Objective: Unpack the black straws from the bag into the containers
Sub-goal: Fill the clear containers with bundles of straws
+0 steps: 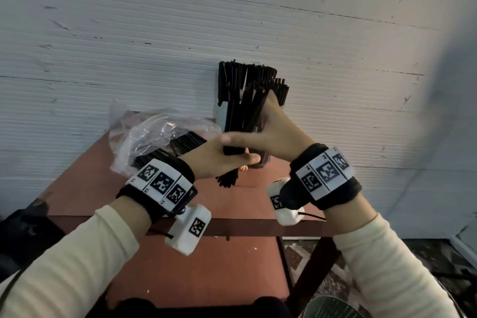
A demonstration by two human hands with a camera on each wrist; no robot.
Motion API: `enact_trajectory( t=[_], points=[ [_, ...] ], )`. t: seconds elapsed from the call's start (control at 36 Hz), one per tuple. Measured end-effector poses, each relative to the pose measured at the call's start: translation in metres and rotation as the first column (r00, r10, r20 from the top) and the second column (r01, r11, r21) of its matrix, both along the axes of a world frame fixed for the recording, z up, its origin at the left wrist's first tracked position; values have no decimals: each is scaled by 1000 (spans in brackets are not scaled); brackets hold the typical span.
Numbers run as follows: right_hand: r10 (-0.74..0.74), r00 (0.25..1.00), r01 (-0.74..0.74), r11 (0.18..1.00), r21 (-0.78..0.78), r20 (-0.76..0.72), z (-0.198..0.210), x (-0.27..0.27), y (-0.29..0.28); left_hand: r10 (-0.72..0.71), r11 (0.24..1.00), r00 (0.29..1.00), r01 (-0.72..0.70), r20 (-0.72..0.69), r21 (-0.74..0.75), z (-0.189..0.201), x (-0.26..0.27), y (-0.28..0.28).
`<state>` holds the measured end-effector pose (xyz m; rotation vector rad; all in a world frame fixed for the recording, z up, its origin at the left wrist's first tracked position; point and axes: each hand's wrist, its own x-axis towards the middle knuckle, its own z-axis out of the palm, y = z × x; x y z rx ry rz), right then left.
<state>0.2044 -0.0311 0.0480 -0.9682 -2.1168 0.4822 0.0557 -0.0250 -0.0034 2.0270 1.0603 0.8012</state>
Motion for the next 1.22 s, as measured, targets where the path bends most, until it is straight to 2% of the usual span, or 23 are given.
enact_trajectory(
  t=[0.06, 0.17, 0.31, 0.36, 0.44, 0.53, 0.61, 0.69, 0.78, 1.03, 1.11, 1.22],
  points=[
    [142, 990, -140, 988, -68, 25, 0, 1, -4, -95, 995, 994, 94, -45, -9, 7, 1, -5],
    [108, 984, -104, 994, -36, 138, -4, 0, -1, -107, 994, 989, 104, -105, -30, 6, 3, -5],
    [110, 994, -109, 994, 21, -17, 13, 14, 13, -7, 1000, 1000, 6, 29, 11, 11, 17, 2],
    [66, 992, -59, 996, 63, -104, 27, 24, 26, 104, 994, 990, -107, 100, 32, 14, 22, 11],
    [-46, 966, 69, 994, 83, -254, 51, 43, 50, 236, 963, 935, -261, 265, 64, 16, 32, 29],
    [-121, 918, 152, 987, 52, -376, 71, 56, 69, 250, 962, 931, -269, 265, 37, 24, 40, 52],
    [-158, 896, 184, 983, 22, -415, 84, 63, 84, 230, 973, 953, -225, 196, -50, 30, 42, 80],
    [-181, 904, 196, 981, 0, -388, 89, 66, 98, 181, 981, 975, -170, 129, -88, 33, 42, 99],
    [-197, 901, 208, 978, -13, -387, 91, 68, 112, 123, 991, 990, -119, 69, -54, 35, 38, 109],
    [-202, 936, 218, 976, 23, -290, 94, 67, 138, 108, 993, 992, -105, 67, -50, 23, 27, 120],
    [-193, 958, 206, 978, 40, -211, 93, 61, 144, 118, 992, 991, -115, 64, -48, 21, 27, 122],
    [-165, 986, 165, 986, 11, -8, 84, 46, 150, 125, 991, 989, -120, 81, -61, 20, 27, 121]
  ],
)
